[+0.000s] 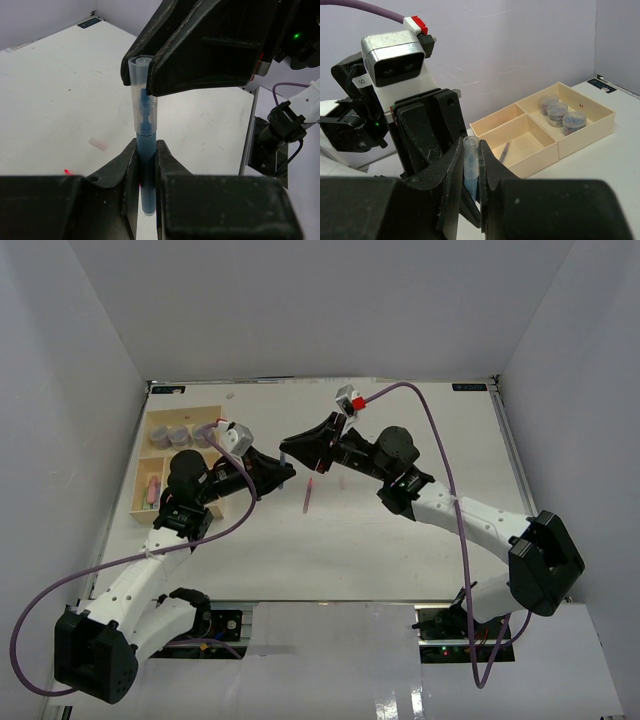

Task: Sort the stationery into containers
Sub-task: Close the pen cap on the pen.

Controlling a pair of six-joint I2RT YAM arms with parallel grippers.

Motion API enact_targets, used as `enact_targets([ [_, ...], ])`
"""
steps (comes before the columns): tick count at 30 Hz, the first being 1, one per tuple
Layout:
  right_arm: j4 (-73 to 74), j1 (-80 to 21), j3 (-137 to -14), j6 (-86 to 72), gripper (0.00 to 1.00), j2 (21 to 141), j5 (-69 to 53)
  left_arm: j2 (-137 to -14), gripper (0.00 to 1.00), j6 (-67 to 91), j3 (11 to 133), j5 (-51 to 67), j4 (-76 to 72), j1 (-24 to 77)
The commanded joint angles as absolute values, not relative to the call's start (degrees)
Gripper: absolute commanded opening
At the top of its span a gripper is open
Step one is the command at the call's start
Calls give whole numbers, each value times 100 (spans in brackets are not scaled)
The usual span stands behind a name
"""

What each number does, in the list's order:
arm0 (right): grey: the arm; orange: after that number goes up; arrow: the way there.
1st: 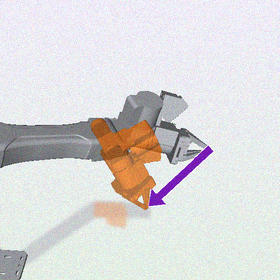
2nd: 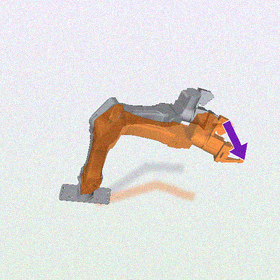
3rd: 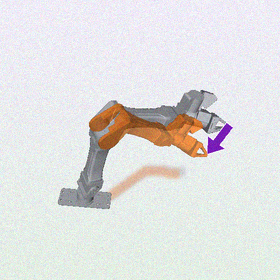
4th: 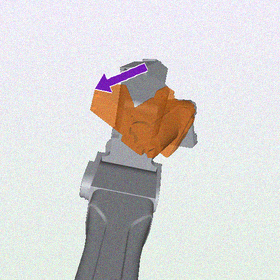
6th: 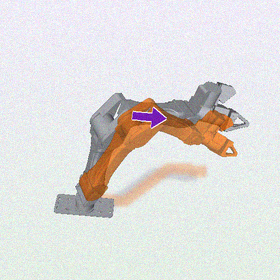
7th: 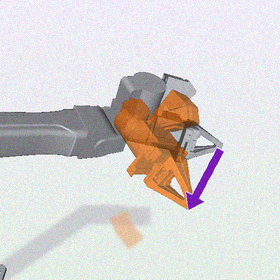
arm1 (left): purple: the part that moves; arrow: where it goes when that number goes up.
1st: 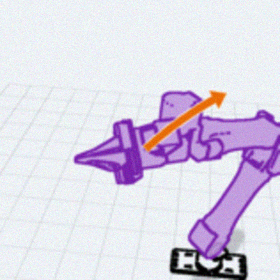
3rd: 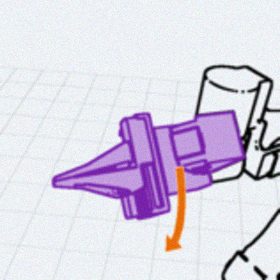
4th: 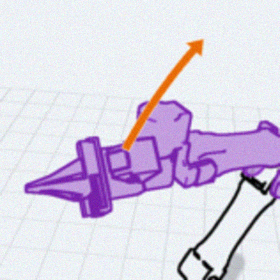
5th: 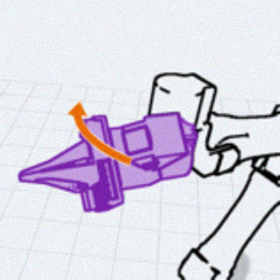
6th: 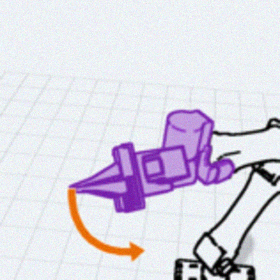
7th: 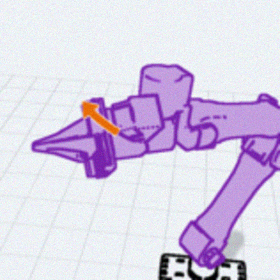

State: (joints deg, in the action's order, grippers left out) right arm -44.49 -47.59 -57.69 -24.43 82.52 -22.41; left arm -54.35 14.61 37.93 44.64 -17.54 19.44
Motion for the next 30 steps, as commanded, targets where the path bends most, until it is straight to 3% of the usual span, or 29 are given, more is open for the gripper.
enact_targets([
  [1, -3200, -4816, -5809, -2048, 8, 8271, -2558, -5352, 0, 1275, 4429, 4587, -2347, 1916],
  [30, -1205, -4895, -5854, -1565, 8, 8613, -2892, -5519, 0, 1318, 5159, 4597, -3137, 1916],
])
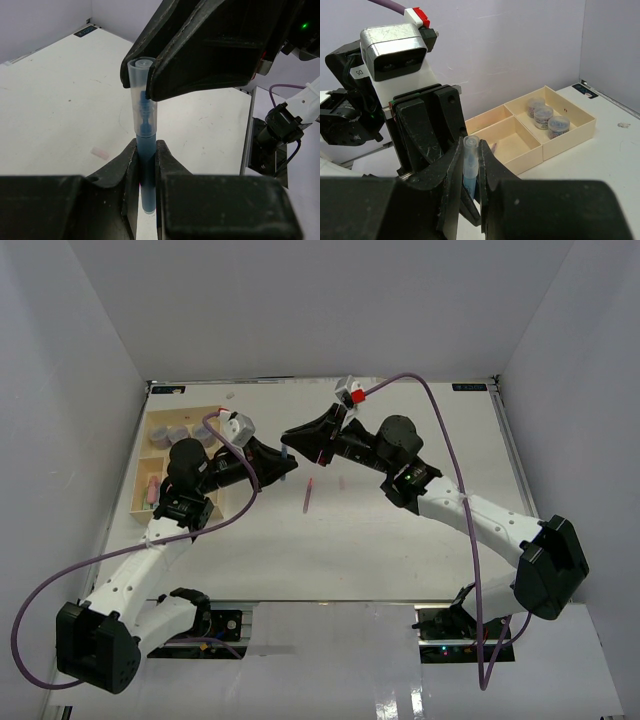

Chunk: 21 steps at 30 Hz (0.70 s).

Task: Sort the stationery into containers
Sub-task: Close the pen cap on the pen.

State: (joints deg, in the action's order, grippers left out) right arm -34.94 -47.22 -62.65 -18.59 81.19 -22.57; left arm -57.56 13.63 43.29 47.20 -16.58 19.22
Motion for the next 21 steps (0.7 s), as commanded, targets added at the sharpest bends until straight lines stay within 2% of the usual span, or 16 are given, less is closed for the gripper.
enact_targets([
  [1, -1161, -4904, -5836, -1556, 8, 8613, -2892, -5520, 0, 1327, 5177, 4588, -3164, 1916],
  [21, -765, -4931, -5440, -1450, 8, 8587, -2901, -5642, 0, 1371, 5397, 4667, -3130, 1916],
])
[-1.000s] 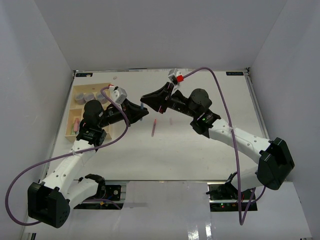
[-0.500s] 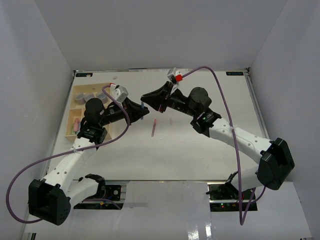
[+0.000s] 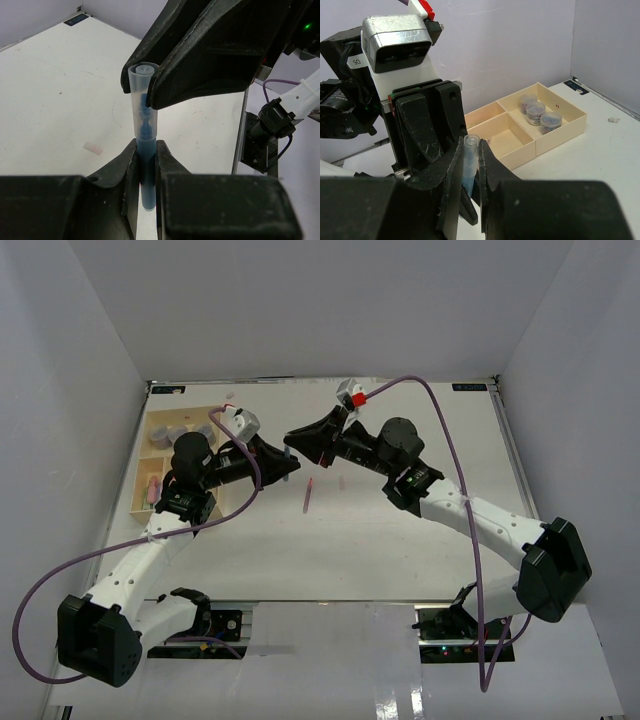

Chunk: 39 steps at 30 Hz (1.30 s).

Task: Sort the stationery into containers
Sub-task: Close the pen cap on the pen.

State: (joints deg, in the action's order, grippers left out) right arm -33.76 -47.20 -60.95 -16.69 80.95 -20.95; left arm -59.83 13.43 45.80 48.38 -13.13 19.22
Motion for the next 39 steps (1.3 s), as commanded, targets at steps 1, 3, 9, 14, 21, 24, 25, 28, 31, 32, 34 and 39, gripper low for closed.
enact_targets([
  [1, -765, -4939, -5475, -1450, 8, 8552, -2883, -5651, 0, 1371, 5379, 4667, -3033, 1916],
  [3, -791, -4931, -5545, -1415, 8, 8455, -2822, -5643, 0, 1301, 5318, 4649, -2639, 1916],
  [9, -1211, -4931, -5458, -1450, 8, 8157, -2733, -5318, 0, 1318, 4633, 4807, -2066, 1916],
  [14, -1599, -4939, -5230, -1582, 8, 7990, -2733, -5036, 0, 1318, 4009, 4878, -1846, 1925],
  [21, -1951, -4939, -5045, -1687, 12, 7857, -2786, -4887, 0, 1643, 3507, 4843, -1881, 1925],
  [24, -2091, -4939, -5019, -1740, 18, 7849, -2777, -4895, 0, 1722, 3463, 4843, -1854, 1925],
  [25, -2135, -4939, -5001, -1766, 22, 7823, -2760, -4904, 0, 1775, 3463, 4851, -1846, 1925],
  [28, -2241, -4939, -5010, -1802, 34, 7770, -2690, -4957, 0, 1863, 3428, 4869, -1819, 1925],
  [31, -2197, -4931, -5027, -1767, 46, 7647, -2515, -4940, 0, 1863, 3401, 4677, -1706, 1925],
  [32, -2154, -4922, -5019, -1749, 49, 7594, -2470, -4931, 0, 1846, 3401, 4624, -1601, 1925],
  [34, -2075, -4896, -4983, -1653, 57, 7436, -2303, -4939, 0, 1811, 3445, 4387, -1338, 1925],
  [39, -1793, -4711, -4852, -1486, 71, 6988, -2048, -5027, 0, 1758, 3533, 3825, -827, 1925],
])
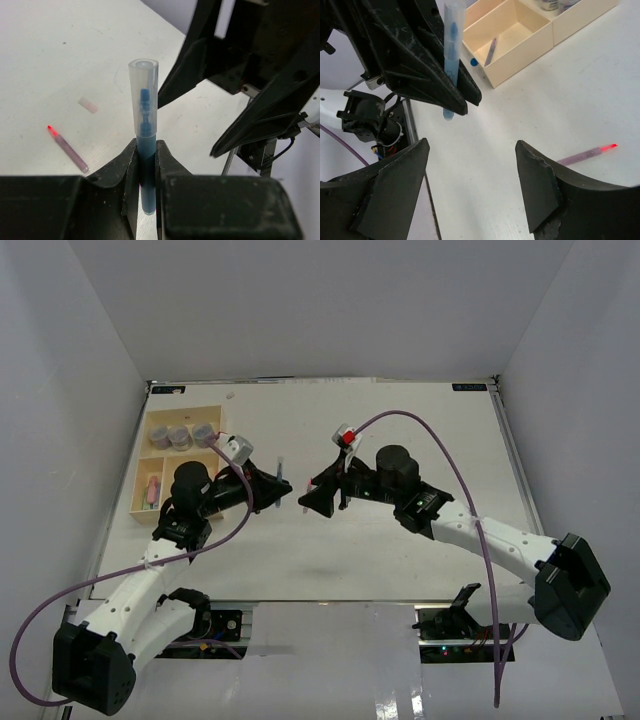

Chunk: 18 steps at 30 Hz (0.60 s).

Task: Sort the stationery into containers
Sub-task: Close the pen cap on the pen, then place the pen in the storage box.

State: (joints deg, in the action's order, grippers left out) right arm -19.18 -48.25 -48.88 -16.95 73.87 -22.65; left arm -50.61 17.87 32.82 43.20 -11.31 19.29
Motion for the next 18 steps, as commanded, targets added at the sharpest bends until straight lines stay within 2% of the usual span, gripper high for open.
enact_targets([
  [1, -1628, -4694, -4825, -1372, 77, 6822, -1909, -5053, 0, 1740, 3594, 3667, -600, 1925],
  [8, -651, -4606, -4615, -704, 99, 6267, -915, -5510, 0, 1486, 4358, 1269, 1263, 1811],
  [10, -563, -4597, -4466, -642, 93, 6118, -660, -5703, 0, 1442, 4718, 547, 1816, 1688],
  [12, -475, -4579, -4220, -615, 91, 5995, -554, -6019, 0, 1415, 5008, 64, 2134, 1434],
  [15, -431, -4579, -3912, -598, 90, 5854, -519, -6336, 0, 1266, 5246, -561, 2460, 1073],
  [18, -387, -4570, -3657, -528, 90, 5740, -527, -6670, 0, 1038, 5466, -703, 2601, 608],
])
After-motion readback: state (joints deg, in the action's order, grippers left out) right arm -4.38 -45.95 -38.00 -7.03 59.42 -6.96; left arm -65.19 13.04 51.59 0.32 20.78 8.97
